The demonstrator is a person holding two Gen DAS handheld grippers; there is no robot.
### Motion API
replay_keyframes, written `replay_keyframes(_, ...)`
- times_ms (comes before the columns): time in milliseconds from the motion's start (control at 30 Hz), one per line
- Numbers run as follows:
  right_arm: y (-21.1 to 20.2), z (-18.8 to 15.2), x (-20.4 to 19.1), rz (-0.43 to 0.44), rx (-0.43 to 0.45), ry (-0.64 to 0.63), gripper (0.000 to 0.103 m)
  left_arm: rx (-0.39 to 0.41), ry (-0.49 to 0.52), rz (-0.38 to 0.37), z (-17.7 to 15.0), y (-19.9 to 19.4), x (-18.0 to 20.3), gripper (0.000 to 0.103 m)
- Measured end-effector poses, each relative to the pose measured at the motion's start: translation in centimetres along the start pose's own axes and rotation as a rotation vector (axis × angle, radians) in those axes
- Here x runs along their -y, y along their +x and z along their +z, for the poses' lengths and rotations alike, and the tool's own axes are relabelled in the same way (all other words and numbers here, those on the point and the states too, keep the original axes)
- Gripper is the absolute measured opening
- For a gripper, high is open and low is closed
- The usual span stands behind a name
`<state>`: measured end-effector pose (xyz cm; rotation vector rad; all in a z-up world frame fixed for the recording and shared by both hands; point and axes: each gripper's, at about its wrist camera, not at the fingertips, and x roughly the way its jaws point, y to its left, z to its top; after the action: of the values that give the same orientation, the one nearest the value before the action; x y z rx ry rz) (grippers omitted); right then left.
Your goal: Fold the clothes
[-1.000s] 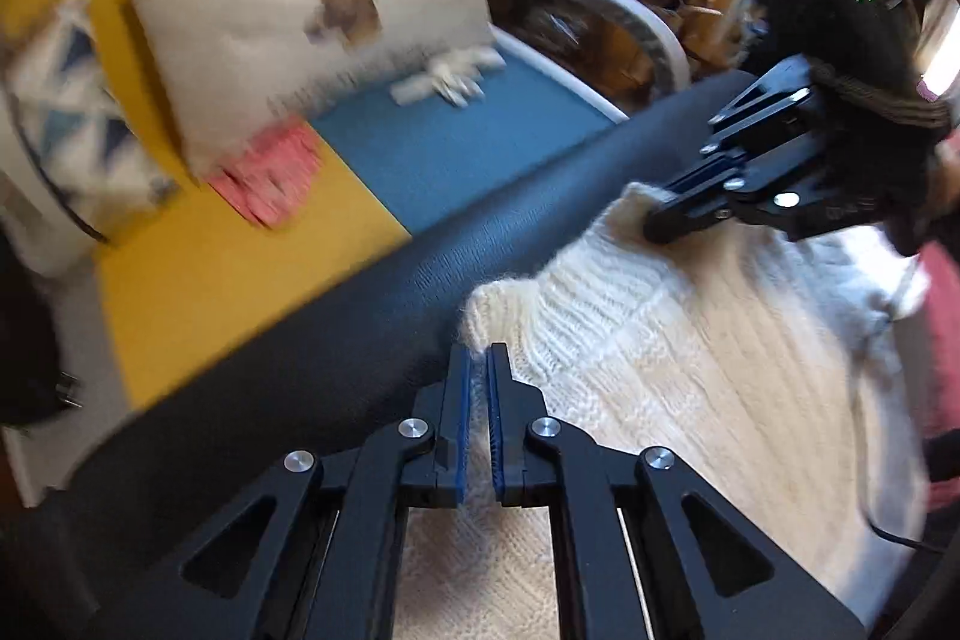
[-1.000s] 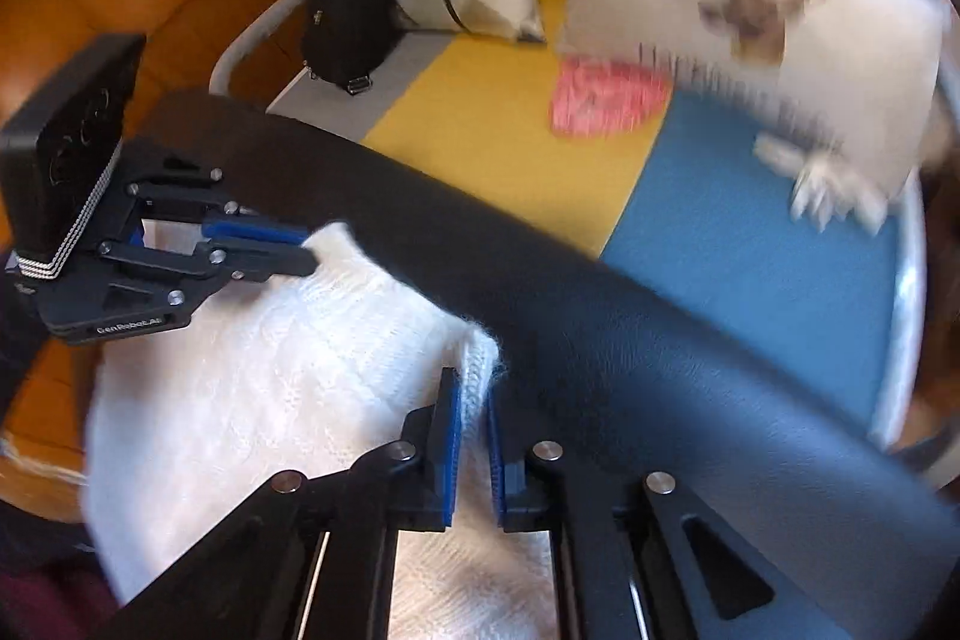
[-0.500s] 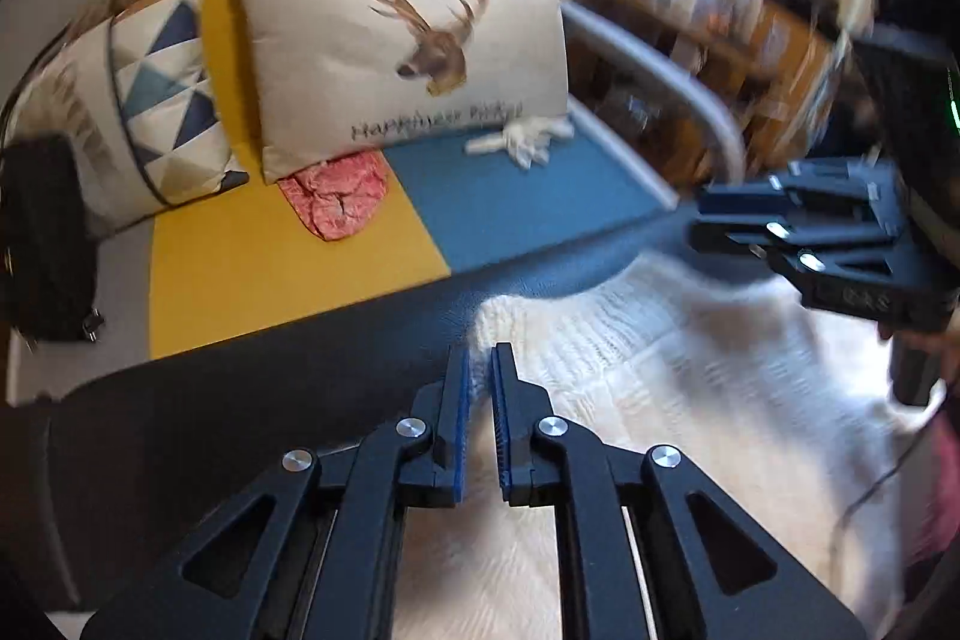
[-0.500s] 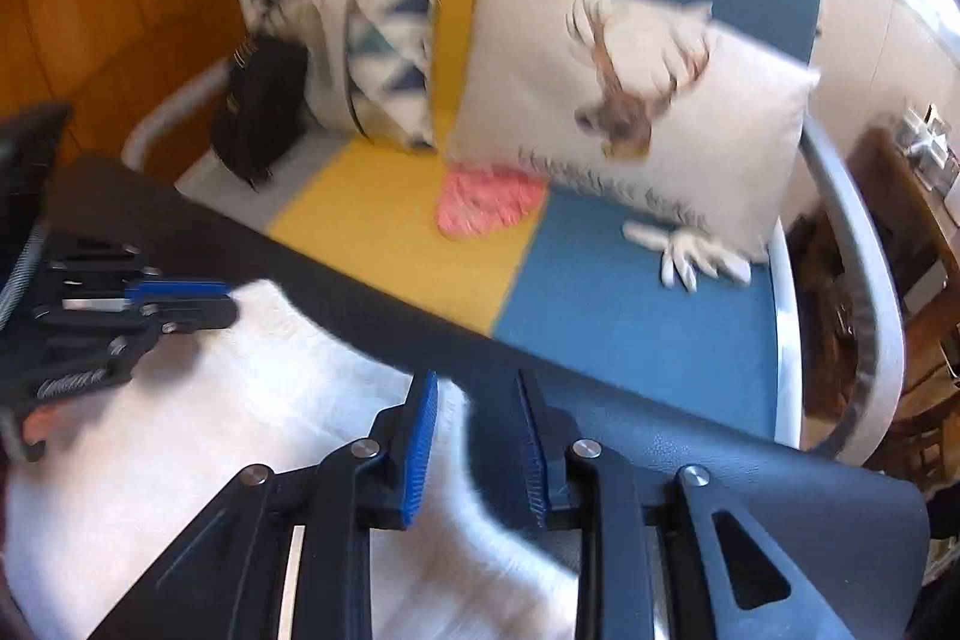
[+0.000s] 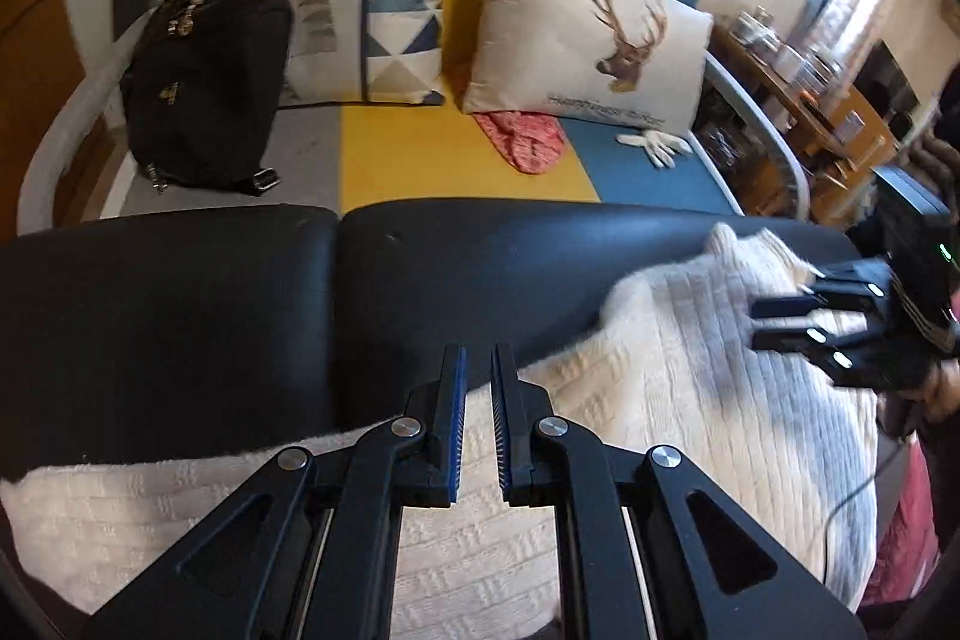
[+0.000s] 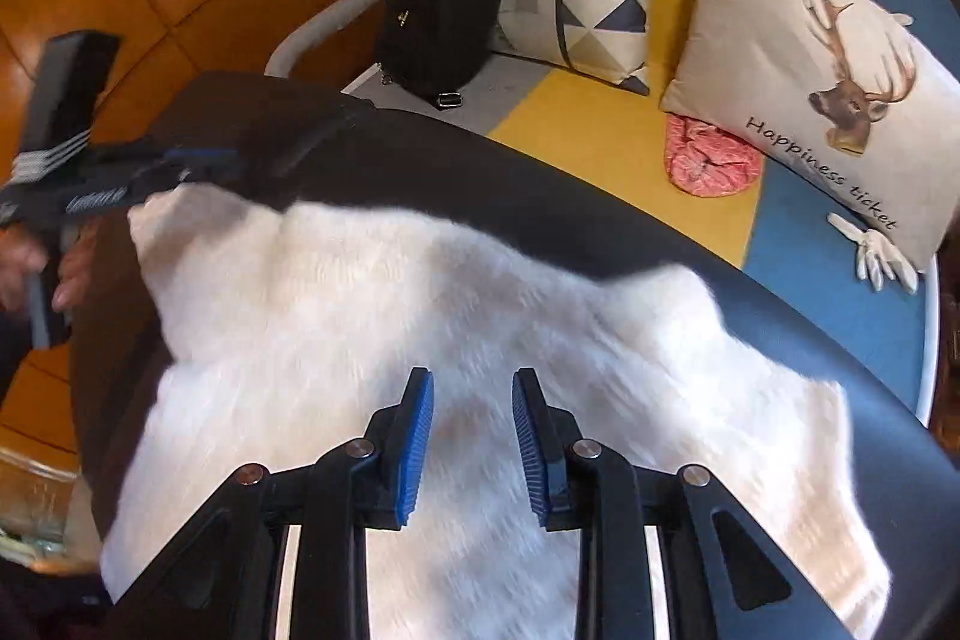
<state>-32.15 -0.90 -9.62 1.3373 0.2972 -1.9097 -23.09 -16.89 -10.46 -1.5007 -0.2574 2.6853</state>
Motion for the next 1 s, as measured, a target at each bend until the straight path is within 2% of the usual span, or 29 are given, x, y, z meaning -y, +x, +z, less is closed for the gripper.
replay_keyframes(100,1.2,1.2,-0.1,-0.072,-0.015,-0.003,0.027,0.001,0.006,0.054,0.0,0.9,-0.1,0.009)
replay_keyframes(133,1.9,1.4,0.5,-0.127,-0.031,0.029,0.027,-0.002,-0.004,0.067,-0.1,1.2,-0.4,0.009)
replay_keyframes(167,2.3,1.6,0.7,-0.133,-0.038,0.054,0.027,0.005,-0.029,0.065,-0.2,1.1,-0.9,0.009)
replay_keyframes(233,1.3,1.7,0.6,-0.083,0.007,0.100,0.029,0.032,-0.116,0.041,-1.2,-0.2,-3.1,0.009)
replay_keyframes(300,0.0,1.7,-1.4,0.060,0.041,0.072,0.029,0.056,-0.190,0.031,-2.3,-1.7,-5.1,0.009)
replay_keyframes(367,0.2,1.8,-4.4,0.139,0.017,-0.002,0.029,0.059,-0.244,0.053,-4.0,-3.1,-7.3,0.009)
replay_keyframes(433,2.0,2.1,-7.1,0.170,-0.038,-0.054,0.029,0.057,-0.305,0.066,-5.7,-4.3,-9.4,0.009)
replay_keyframes(500,4.1,2.6,-8.3,0.069,-0.072,-0.078,0.029,0.050,-0.368,0.115,-7.8,-5.4,-11.7,0.009)
replay_keyframes(600,6.5,3.5,-9.3,-0.003,-0.071,-0.058,0.029,-0.004,-0.479,0.202,-10.9,-5.8,-15.1,0.009)
replay_keyframes(633,6.9,3.8,-9.7,-0.024,-0.055,-0.057,0.033,-0.012,-0.517,0.200,-12.0,-5.9,-16.0,0.009)
replay_keyframes(733,6.4,3.8,-9.8,0.008,-0.039,-0.018,0.033,-0.006,-0.628,0.168,-15.0,-7.1,-18.5,0.009)
replay_keyframes(767,5.7,3.7,-9.2,0.012,-0.018,0.011,0.033,0.007,-0.644,0.174,-15.6,-7.8,-18.8,0.009)
replay_keyframes(867,2.9,2.1,-8.6,0.068,0.007,0.037,0.033,0.112,-0.673,0.141,-17.7,-11.4,-20.0,0.009)
replay_keyframes(933,1.5,0.9,-8.8,0.077,0.006,0.029,0.033,0.178,-0.740,0.126,-19.6,-14.1,-21.8,0.010)
replay_keyframes(1000,0.9,-0.5,-9.8,0.114,-0.007,0.001,0.033,0.225,-0.812,0.166,-21.3,-16.4,-24.3,0.018)
